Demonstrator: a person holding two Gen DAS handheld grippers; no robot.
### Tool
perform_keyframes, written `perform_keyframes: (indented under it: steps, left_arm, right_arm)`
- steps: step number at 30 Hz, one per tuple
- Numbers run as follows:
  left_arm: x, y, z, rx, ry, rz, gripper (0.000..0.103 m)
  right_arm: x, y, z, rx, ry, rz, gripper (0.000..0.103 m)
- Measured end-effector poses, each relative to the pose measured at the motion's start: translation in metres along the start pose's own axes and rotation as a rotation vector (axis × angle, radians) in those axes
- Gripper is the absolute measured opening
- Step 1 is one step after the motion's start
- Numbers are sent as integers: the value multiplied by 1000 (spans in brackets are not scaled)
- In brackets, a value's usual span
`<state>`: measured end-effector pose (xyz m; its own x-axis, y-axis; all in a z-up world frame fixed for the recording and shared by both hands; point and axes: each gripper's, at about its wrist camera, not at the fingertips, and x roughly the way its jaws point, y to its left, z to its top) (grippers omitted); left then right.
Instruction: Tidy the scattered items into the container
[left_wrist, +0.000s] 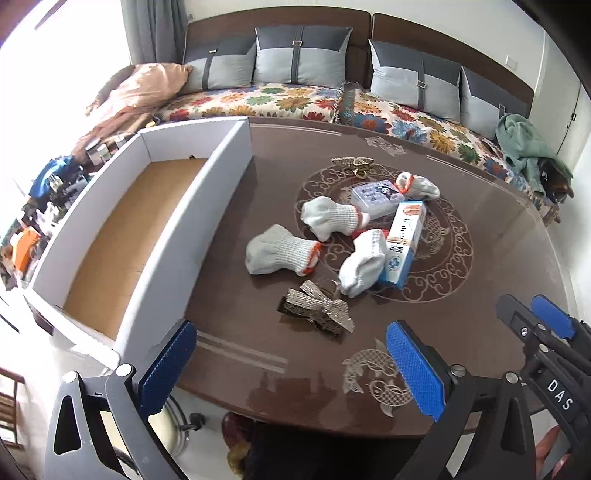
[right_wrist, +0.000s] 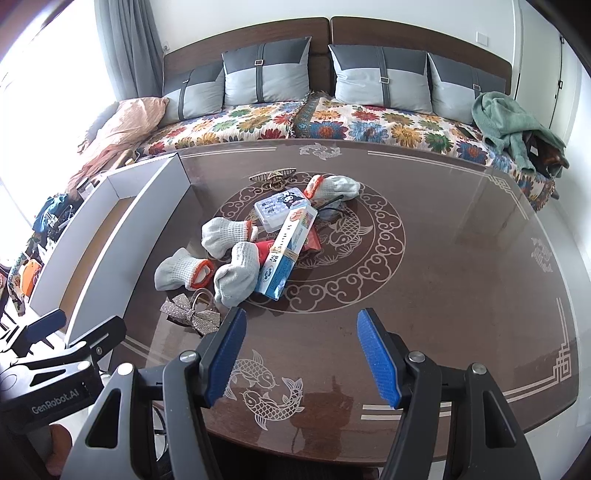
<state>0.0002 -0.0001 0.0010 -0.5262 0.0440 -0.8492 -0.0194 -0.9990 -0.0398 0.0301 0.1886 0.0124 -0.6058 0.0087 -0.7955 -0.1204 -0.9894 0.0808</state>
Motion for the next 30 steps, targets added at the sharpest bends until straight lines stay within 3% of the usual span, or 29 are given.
perform_keyframes:
  steps: [13,30]
  left_arm:
    - [-7,-3,0,46,-32,65,103]
    - [-7,-1,0,45,-25,61,103]
  right_arm:
    - [-1,8,-1,-17,10,1,64]
    - [0,13,-3,-32,20,11,64]
